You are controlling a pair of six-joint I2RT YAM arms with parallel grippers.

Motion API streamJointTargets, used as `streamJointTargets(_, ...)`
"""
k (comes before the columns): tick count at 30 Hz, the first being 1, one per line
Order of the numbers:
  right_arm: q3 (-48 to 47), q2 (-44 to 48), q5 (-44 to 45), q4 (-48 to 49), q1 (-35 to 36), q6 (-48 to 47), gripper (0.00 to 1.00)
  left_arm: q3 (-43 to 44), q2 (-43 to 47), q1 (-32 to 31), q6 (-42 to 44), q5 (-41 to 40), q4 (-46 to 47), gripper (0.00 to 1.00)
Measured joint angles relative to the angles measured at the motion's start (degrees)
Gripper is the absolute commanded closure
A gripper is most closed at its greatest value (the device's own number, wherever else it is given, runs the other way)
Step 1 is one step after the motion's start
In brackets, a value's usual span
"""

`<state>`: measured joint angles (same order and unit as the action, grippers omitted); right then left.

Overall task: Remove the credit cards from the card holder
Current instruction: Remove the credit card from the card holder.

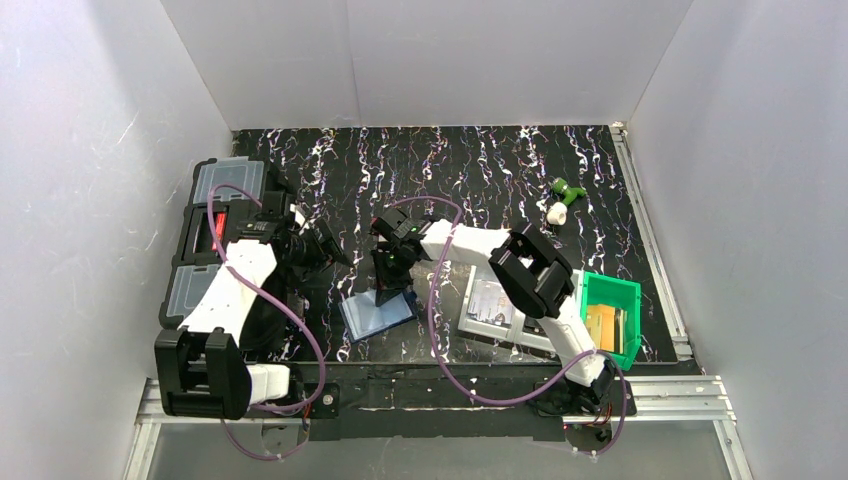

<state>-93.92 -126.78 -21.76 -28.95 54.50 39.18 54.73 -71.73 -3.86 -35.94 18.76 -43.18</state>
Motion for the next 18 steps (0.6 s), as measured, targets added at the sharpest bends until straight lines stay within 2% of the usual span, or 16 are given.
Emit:
streamJointTargets(8, 4.28, 1.5, -3.67, 4.02, -1.62, 0.78, 0.99, -2.15, -4.82, -2.13, 1.96, 0.81, 1.48, 0.24)
streamJointTargets(18, 7.62, 2.62, -6.8, 6.78, -3.44, 2.22, 0.99, -7.35, -7.89, -7.3, 1.87, 0.01, 5.15, 0.36)
